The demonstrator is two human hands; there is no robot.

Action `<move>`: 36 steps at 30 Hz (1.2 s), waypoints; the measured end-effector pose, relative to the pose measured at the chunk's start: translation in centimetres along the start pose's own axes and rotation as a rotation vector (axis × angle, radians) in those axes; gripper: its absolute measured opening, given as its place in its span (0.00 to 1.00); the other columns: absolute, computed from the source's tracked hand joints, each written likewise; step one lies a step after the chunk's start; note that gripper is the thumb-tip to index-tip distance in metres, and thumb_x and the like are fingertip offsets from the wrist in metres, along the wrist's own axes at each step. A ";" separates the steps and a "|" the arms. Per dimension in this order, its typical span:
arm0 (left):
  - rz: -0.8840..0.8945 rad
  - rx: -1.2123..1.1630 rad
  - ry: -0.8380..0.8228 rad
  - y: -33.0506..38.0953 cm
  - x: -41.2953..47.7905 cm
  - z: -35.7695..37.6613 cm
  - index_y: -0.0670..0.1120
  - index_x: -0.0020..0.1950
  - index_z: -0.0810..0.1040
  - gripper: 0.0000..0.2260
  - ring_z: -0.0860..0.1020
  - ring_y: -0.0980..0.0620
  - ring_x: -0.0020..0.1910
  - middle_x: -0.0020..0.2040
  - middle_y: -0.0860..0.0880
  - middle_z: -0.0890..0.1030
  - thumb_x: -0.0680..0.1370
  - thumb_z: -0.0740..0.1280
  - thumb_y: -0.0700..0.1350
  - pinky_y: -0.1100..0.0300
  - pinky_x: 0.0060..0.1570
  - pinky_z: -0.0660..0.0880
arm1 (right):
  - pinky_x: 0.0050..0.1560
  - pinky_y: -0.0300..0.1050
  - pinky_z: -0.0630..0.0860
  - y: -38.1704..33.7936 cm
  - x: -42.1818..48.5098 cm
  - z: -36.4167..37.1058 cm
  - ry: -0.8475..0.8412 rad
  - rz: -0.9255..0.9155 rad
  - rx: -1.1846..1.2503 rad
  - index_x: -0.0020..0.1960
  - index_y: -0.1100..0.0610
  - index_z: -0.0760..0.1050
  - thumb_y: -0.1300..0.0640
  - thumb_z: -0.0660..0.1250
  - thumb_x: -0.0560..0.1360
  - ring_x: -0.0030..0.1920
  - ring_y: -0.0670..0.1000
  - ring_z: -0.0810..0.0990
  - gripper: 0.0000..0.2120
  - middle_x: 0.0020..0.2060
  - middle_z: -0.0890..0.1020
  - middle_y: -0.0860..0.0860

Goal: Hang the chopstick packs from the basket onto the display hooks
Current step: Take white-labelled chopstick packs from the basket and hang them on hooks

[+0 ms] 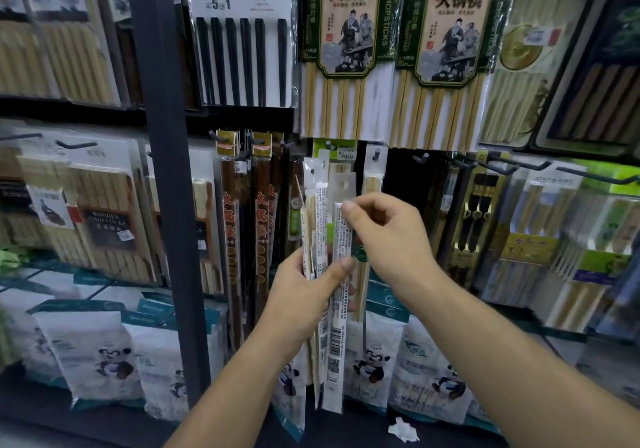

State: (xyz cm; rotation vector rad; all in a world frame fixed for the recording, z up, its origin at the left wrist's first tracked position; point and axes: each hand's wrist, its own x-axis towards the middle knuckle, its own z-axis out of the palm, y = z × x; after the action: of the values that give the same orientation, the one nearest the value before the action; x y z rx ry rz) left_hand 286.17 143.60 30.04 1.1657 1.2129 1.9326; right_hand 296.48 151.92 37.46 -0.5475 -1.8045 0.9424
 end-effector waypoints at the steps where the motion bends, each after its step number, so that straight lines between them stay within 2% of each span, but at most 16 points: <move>1: -0.007 0.005 0.011 0.0 0.0 -0.1 0.55 0.53 0.85 0.16 0.86 0.44 0.52 0.52 0.46 0.87 0.71 0.76 0.62 0.42 0.52 0.82 | 0.37 0.35 0.74 -0.1 0.2 -0.1 0.024 0.019 0.036 0.44 0.54 0.82 0.54 0.69 0.80 0.33 0.41 0.76 0.08 0.32 0.79 0.49; 3: -0.033 -0.001 0.027 0.0 0.1 -0.1 0.50 0.52 0.84 0.16 0.86 0.47 0.48 0.48 0.47 0.87 0.74 0.72 0.61 0.50 0.46 0.83 | 0.35 0.38 0.73 -0.3 0.9 -0.6 0.092 0.052 0.108 0.43 0.58 0.81 0.54 0.67 0.81 0.32 0.44 0.73 0.11 0.32 0.76 0.51; 5: -0.060 -0.047 0.031 -0.2 0.2 -0.2 0.43 0.50 0.79 0.19 0.82 0.47 0.37 0.40 0.45 0.82 0.74 0.71 0.59 0.55 0.37 0.81 | 0.32 0.38 0.70 -0.9 1.8 -1.2 0.152 0.060 0.145 0.43 0.60 0.80 0.54 0.67 0.81 0.31 0.45 0.71 0.13 0.32 0.74 0.52; 7: -0.068 -0.033 0.040 -0.3 0.2 -0.2 0.44 0.49 0.77 0.19 0.76 0.51 0.29 0.32 0.48 0.76 0.73 0.71 0.59 0.56 0.33 0.79 | 0.34 0.41 0.69 -1.4 2.7 -1.5 0.187 0.047 0.144 0.43 0.61 0.81 0.53 0.67 0.81 0.32 0.47 0.71 0.14 0.32 0.74 0.53; 9: -0.065 0.007 0.025 -0.4 0.2 -0.3 0.53 0.48 0.78 0.14 0.70 0.53 0.25 0.28 0.52 0.71 0.72 0.71 0.62 0.57 0.29 0.75 | 0.38 0.46 0.70 -1.6 3.3 -1.5 0.200 0.040 0.134 0.44 0.61 0.81 0.51 0.67 0.81 0.35 0.50 0.72 0.15 0.34 0.75 0.54; 11: -0.064 -0.014 -0.005 -0.3 0.1 -0.3 0.60 0.42 0.79 0.10 0.66 0.54 0.25 0.28 0.53 0.68 0.73 0.71 0.64 0.59 0.26 0.69 | 0.40 0.47 0.71 -1.7 3.7 -1.4 0.214 0.045 0.112 0.43 0.62 0.81 0.50 0.67 0.81 0.36 0.50 0.72 0.16 0.33 0.75 0.54; 12: -0.071 -0.037 -0.013 -0.2 0.1 -0.3 0.60 0.41 0.79 0.11 0.65 0.54 0.25 0.29 0.53 0.69 0.73 0.71 0.65 0.60 0.25 0.67 | 0.40 0.46 0.70 -1.7 3.8 -1.3 0.224 0.050 0.096 0.42 0.63 0.80 0.51 0.67 0.81 0.35 0.49 0.71 0.16 0.32 0.74 0.52; 16: -0.108 -0.122 0.008 -0.1 0.1 -0.2 0.47 0.50 0.72 0.19 0.66 0.55 0.26 0.34 0.51 0.71 0.76 0.67 0.63 0.62 0.24 0.66 | 0.39 0.45 0.67 -1.4 3.9 -1.2 0.241 0.081 0.073 0.38 0.65 0.73 0.52 0.67 0.81 0.32 0.48 0.66 0.19 0.26 0.67 0.48; 20: -0.134 -0.139 -0.014 0.1 0.0 -0.4 0.45 0.53 0.70 0.25 0.66 0.55 0.26 0.34 0.51 0.72 0.75 0.66 0.67 0.62 0.24 0.65 | 0.36 0.43 0.66 -1.1 3.8 -1.4 0.235 0.116 0.074 0.33 0.58 0.71 0.53 0.66 0.81 0.28 0.46 0.63 0.19 0.25 0.64 0.46; 23: -0.145 -0.141 -0.053 0.3 -0.1 -0.4 0.45 0.53 0.71 0.29 0.66 0.55 0.26 0.35 0.51 0.73 0.71 0.66 0.71 0.63 0.23 0.65 | 0.37 0.42 0.67 -1.0 3.9 -1.4 0.239 0.118 0.077 0.33 0.58 0.71 0.53 0.67 0.81 0.29 0.47 0.63 0.19 0.25 0.64 0.46; 29: -0.151 -0.163 -0.084 0.3 -0.1 -0.3 0.45 0.54 0.74 0.18 0.66 0.54 0.26 0.36 0.50 0.74 0.78 0.62 0.60 0.61 0.23 0.64 | 0.39 0.43 0.70 -1.0 4.1 -1.4 0.243 0.065 0.092 0.37 0.66 0.73 0.51 0.67 0.80 0.31 0.47 0.66 0.20 0.27 0.67 0.49; 34: -0.125 -0.128 -0.075 0.4 -0.2 -0.4 0.46 0.53 0.76 0.14 0.66 0.54 0.26 0.36 0.50 0.74 0.79 0.64 0.57 0.61 0.24 0.64 | 0.40 0.45 0.71 -0.4 4.1 -1.5 0.260 0.085 0.002 0.30 0.56 0.69 0.51 0.67 0.80 0.27 0.44 0.64 0.22 0.22 0.65 0.43; 36: -0.096 -0.098 -0.068 0.4 -0.1 -0.3 0.45 0.52 0.75 0.14 0.68 0.54 0.26 0.36 0.50 0.74 0.80 0.65 0.56 0.61 0.24 0.66 | 0.40 0.43 0.72 0.0 4.0 -1.6 0.269 0.091 -0.027 0.30 0.55 0.69 0.49 0.68 0.80 0.26 0.43 0.65 0.22 0.22 0.66 0.42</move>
State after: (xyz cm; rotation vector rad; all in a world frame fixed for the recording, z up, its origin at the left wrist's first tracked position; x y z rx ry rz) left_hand 285.94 143.19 30.27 1.0937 1.1059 1.8454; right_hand 296.34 155.33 40.03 -0.7422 -1.5638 0.8615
